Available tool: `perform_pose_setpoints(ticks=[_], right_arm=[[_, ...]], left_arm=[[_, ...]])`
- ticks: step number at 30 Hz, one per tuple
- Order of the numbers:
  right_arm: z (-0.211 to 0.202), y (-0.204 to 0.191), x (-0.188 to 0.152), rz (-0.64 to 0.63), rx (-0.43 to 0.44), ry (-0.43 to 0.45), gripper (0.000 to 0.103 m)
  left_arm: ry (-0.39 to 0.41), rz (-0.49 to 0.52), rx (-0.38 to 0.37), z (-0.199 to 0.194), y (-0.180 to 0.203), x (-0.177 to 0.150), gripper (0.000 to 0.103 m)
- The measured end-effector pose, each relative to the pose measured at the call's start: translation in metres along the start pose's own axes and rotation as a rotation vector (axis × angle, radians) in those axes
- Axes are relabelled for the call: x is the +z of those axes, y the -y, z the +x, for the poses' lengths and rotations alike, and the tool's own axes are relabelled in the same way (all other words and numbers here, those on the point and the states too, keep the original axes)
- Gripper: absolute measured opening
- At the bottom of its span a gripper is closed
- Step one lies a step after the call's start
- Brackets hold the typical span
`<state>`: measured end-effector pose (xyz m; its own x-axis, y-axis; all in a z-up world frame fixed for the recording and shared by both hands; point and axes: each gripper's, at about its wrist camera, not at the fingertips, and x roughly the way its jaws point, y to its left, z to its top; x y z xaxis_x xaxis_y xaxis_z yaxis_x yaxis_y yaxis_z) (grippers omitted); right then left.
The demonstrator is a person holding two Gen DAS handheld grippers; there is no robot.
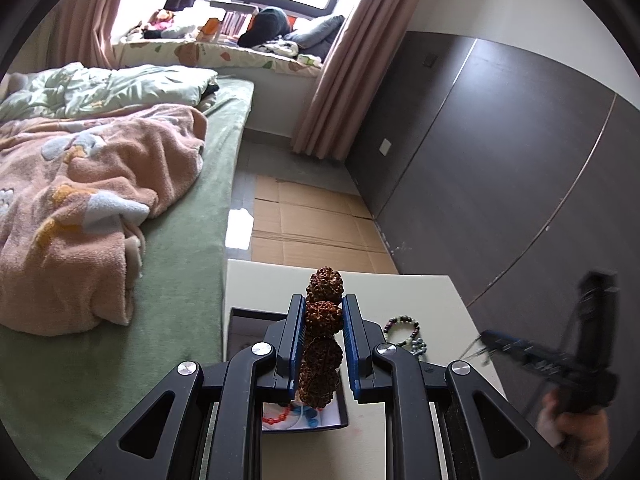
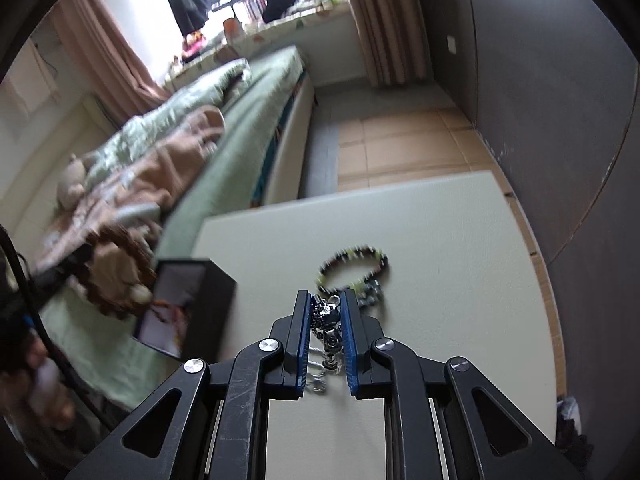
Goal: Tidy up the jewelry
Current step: 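Lower the brown bracelet into the box with the left gripper while the right gripper lifts the silver chain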
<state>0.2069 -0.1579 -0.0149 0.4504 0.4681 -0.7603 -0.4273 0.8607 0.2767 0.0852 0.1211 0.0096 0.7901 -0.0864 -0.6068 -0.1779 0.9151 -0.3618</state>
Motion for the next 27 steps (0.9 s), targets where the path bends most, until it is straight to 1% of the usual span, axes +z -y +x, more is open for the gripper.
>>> perform_pose_setpoints(ticks=[7, 13, 15, 18, 20, 22, 24, 25, 26, 27], right_arm=[[-0.056, -0.031, 0.030, -0.033, -0.011, 0.114, 0.016], [-0.107, -0.069, 0.062, -0.085, -0.031, 0.213, 0.016], [-0.120, -0.080, 0.070, -0.101, -0.033, 0.240, 0.016], [-0.137, -0.102, 0.082, -0.133, -0.024, 0.271, 0.016], [-0.146, -0.120, 0.089, -0.159, -0.018, 0.286, 0.016], [-0.152, -0.138, 0.096, -0.183, -0.015, 0.297, 0.016], [-0.156, -0.152, 0.101, -0.202, -0.014, 0.309, 0.016], [-0.159, -0.161, 0.104, -0.214, -0.009, 0.314, 0.016], [-0.160, -0.168, 0.106, -0.223, -0.005, 0.317, 0.016], [-0.162, -0.173, 0.107, -0.230, -0.002, 0.319, 0.016]], left_arm=[[-0.006, -0.007, -0.005, -0.001, -0.009, 0.000, 0.019], [-0.043, -0.022, -0.002, 0.010, -0.016, -0.002, 0.019], [-0.048, -0.044, -0.014, 0.013, -0.020, -0.002, 0.019], [-0.053, -0.083, -0.054, 0.015, -0.027, 0.000, 0.019], [-0.057, -0.097, -0.066, 0.016, -0.029, 0.002, 0.024], [-0.058, -0.110, -0.066, 0.014, -0.033, 0.003, 0.025], [-0.048, -0.129, -0.066, 0.010, -0.038, 0.005, 0.030], [-0.041, -0.134, -0.063, 0.008, -0.040, 0.005, 0.040], [-0.031, -0.141, -0.057, 0.005, -0.042, 0.006, 0.053], [-0.018, -0.147, -0.052, 0.002, -0.046, 0.007, 0.059]])
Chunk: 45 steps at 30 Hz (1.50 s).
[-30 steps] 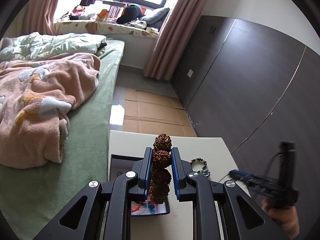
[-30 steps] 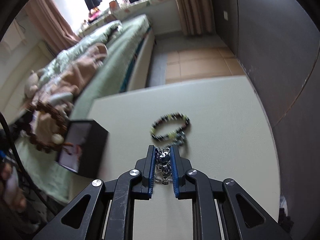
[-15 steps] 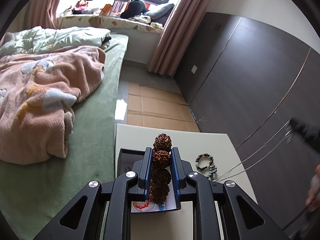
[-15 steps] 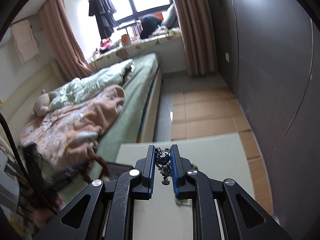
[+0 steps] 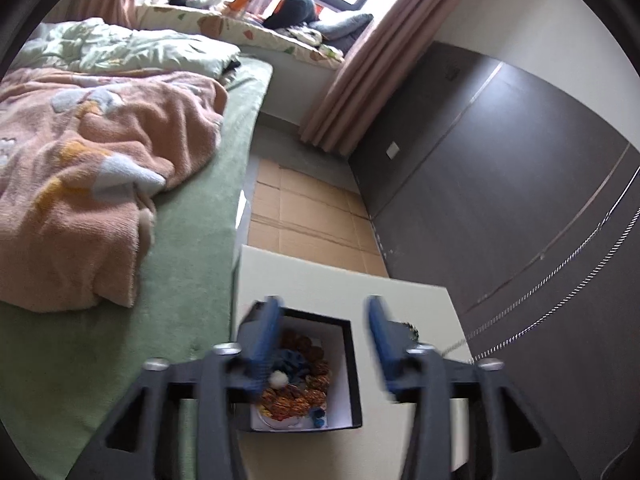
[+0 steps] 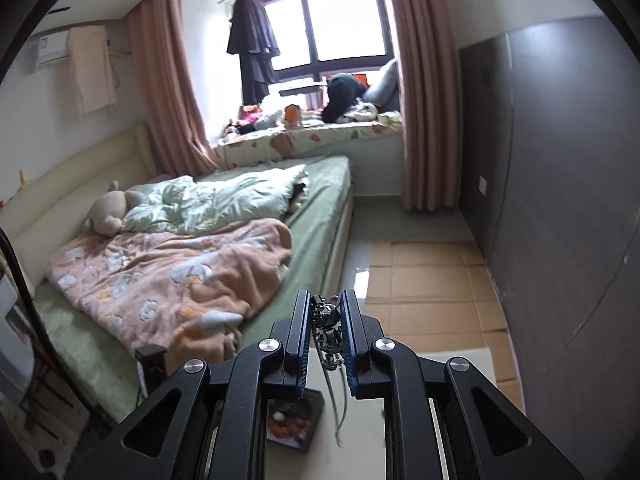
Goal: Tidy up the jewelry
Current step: 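Lower the brown bracelet into the box with the left gripper while the right gripper lifts the silver chain, then lower the silver chain pendant into the box and open the right gripper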
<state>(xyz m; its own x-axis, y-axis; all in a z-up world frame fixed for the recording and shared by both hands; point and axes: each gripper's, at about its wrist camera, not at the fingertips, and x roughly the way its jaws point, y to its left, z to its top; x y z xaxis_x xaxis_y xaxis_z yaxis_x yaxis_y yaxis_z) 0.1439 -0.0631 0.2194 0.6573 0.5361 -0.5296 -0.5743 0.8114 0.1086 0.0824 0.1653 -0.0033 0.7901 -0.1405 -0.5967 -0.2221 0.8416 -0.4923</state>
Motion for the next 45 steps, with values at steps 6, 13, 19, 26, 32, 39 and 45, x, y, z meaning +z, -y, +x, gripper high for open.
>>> perform_pose_setpoints(ticks=[6, 13, 19, 26, 32, 39, 45], right_arm=[[0.007, -0.036, 0.017, -0.040, 0.018, 0.012, 0.016], [0.032, -0.061, 0.018, -0.054, 0.041, -0.008, 0.016], [0.066, -0.074, 0.001, -0.052, 0.069, -0.060, 0.016], [0.098, -0.074, -0.021, -0.021, 0.099, -0.120, 0.016], [0.141, -0.060, -0.062, 0.038, 0.134, -0.228, 0.016], [0.193, -0.043, -0.116, 0.133, 0.202, -0.396, 0.021], [0.181, -0.015, -0.129, 0.172, 0.166, -0.379, 0.060]], left_arm=[[0.050, -0.038, 0.025, -0.015, -0.019, 0.007, 0.064], [0.074, -0.081, 0.042, -0.028, -0.042, 0.012, 0.065], [0.083, -0.102, 0.050, -0.034, -0.054, 0.015, 0.065], [0.094, -0.127, 0.059, -0.038, -0.061, 0.015, 0.065], [0.091, -0.157, 0.073, -0.037, -0.069, 0.015, 0.065], [0.082, -0.150, 0.085, -0.035, -0.067, 0.014, 0.065], [0.073, -0.116, 0.082, -0.030, -0.056, 0.013, 0.065]])
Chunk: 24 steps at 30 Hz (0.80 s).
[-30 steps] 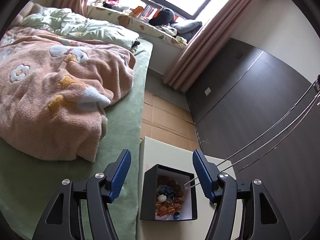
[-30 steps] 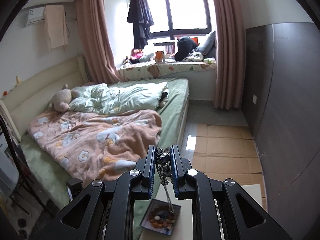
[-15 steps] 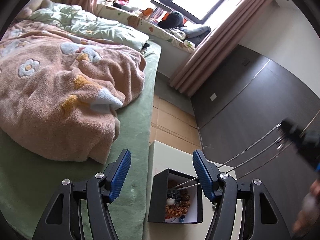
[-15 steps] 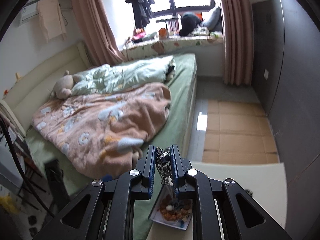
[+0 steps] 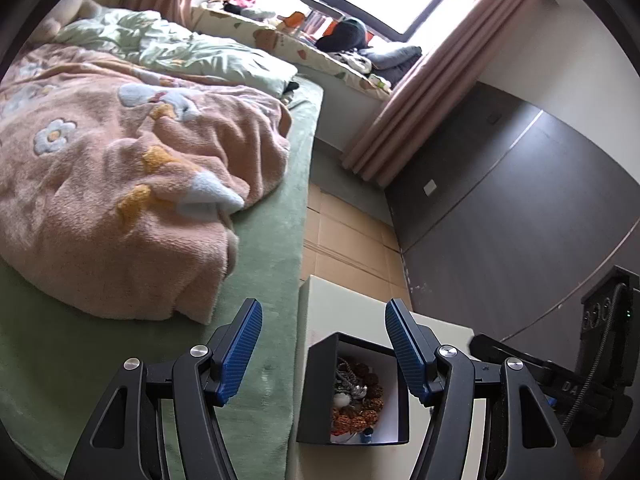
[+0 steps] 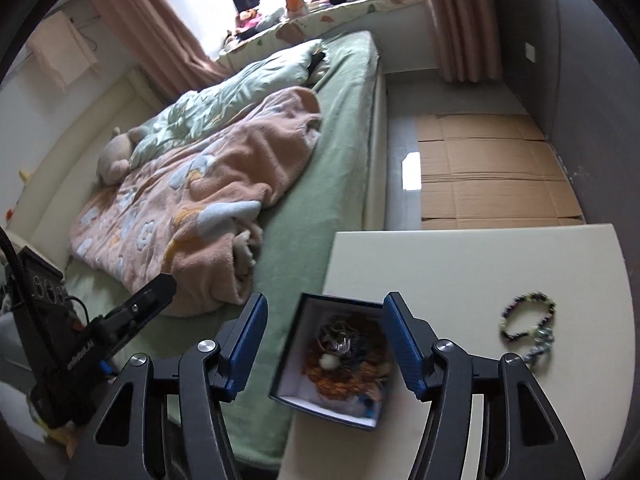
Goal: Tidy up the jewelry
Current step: 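Lower the silver chain pendant into the box and open the right gripper, then grasp the grey-green stone bead bracelet with the left gripper and lift it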
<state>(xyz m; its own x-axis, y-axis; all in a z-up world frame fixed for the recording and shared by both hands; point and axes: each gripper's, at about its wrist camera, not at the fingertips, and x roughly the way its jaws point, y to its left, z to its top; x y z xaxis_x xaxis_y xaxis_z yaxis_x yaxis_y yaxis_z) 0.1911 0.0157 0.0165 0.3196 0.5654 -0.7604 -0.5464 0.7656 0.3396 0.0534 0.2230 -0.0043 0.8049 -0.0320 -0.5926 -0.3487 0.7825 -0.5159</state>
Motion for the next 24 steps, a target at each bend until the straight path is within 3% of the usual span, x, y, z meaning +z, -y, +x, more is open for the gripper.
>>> perform_pose_setpoints(ticks=[3, 5, 6, 8, 12, 15, 18, 22, 24], right_arm=[[-0.018, 0.016, -0.006, 0.000, -0.027, 0.016, 0.063], [-0.027, 0.026, -0.009, 0.004, -0.030, 0.013, 0.087], [-0.030, 0.030, -0.010, 0.003, -0.031, 0.015, 0.090], [-0.040, 0.039, -0.015, 0.004, -0.048, 0.026, 0.090], [-0.054, 0.065, -0.025, 0.032, -0.066, 0.036, 0.091], [-0.060, 0.088, -0.033, 0.067, -0.089, 0.038, 0.101], [-0.064, 0.115, -0.045, 0.111, -0.108, 0.057, 0.103], [-0.066, 0.145, -0.061, 0.162, -0.115, 0.089, 0.103], [-0.065, 0.164, -0.067, 0.214, -0.104, 0.088, 0.103]], left_arm=[[-0.012, 0.022, -0.009, 0.005, 0.009, -0.002, 0.065], [-0.018, 0.032, -0.017, 0.008, 0.015, -0.004, 0.066], [-0.022, 0.037, -0.024, 0.010, 0.019, -0.006, 0.068], [-0.021, 0.043, -0.035, 0.013, 0.027, -0.008, 0.080], [-0.018, 0.075, -0.055, 0.021, 0.049, -0.015, 0.083], [-0.042, 0.110, -0.063, 0.032, 0.066, -0.022, 0.084], [-0.062, 0.149, -0.066, 0.043, 0.084, -0.031, 0.084], [-0.099, 0.224, -0.086, 0.057, 0.111, -0.045, 0.099], [-0.118, 0.262, -0.091, 0.061, 0.123, -0.053, 0.099]])
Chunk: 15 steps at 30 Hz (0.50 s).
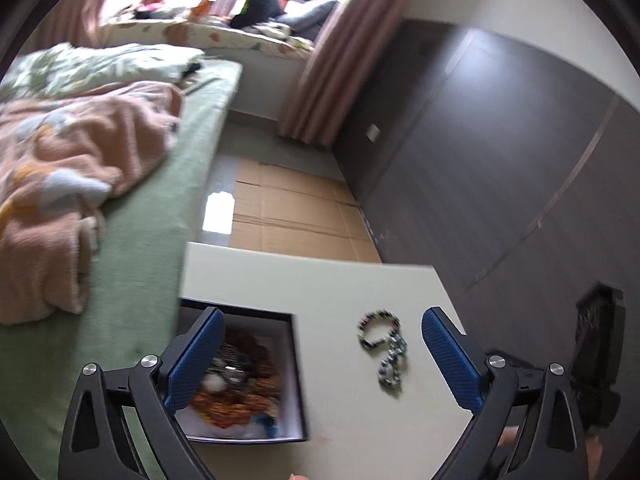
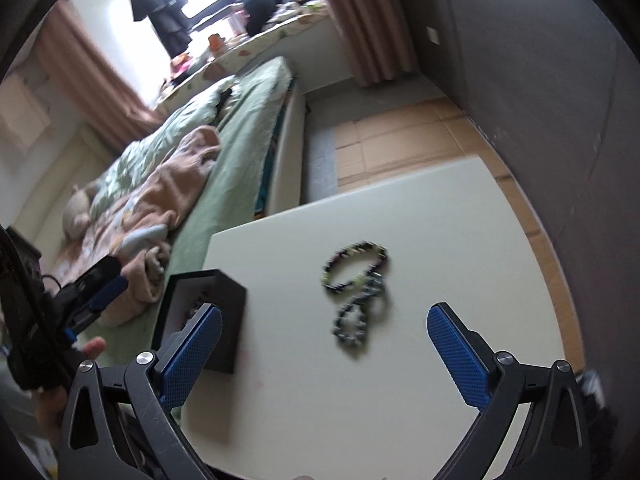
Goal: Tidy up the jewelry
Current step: 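Grasp the grey-green stone bead bracelet with the left gripper and lift it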
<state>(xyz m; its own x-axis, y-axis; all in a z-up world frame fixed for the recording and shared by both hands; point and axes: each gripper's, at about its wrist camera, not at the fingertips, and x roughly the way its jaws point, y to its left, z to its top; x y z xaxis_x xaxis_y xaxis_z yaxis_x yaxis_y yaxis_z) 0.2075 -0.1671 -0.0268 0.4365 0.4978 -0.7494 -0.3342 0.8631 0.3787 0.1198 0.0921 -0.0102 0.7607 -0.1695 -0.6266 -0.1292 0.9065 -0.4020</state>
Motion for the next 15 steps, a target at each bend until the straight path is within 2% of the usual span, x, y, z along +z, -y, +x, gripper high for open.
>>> perform_pose_setpoints(ticks=[4, 7, 11, 15], right_arm=[[-0.004, 0.028, 0.001, 0.074, -0.011, 0.007, 0.103], [-0.006, 0.048, -0.001, 0.149, -0.022, -0.003, 0.103], [-0.011, 0.064, -0.002, 0.177, -0.074, 0.010, 0.103], [-0.009, 0.077, -0.004, 0.199, -0.088, -0.001, 0.103]], left_arm=[[-0.035, 0.107, 0.000, 0.019, 0.031, -0.010, 0.099], [-0.066, 0.130, 0.003, 0.038, 0.043, -0.015, 0.099], [-0.100, 0.164, 0.012, 0.057, 0.058, -0.022, 0.099], [-0.151, 0.224, 0.031, 0.080, 0.075, -0.032, 0.097]])
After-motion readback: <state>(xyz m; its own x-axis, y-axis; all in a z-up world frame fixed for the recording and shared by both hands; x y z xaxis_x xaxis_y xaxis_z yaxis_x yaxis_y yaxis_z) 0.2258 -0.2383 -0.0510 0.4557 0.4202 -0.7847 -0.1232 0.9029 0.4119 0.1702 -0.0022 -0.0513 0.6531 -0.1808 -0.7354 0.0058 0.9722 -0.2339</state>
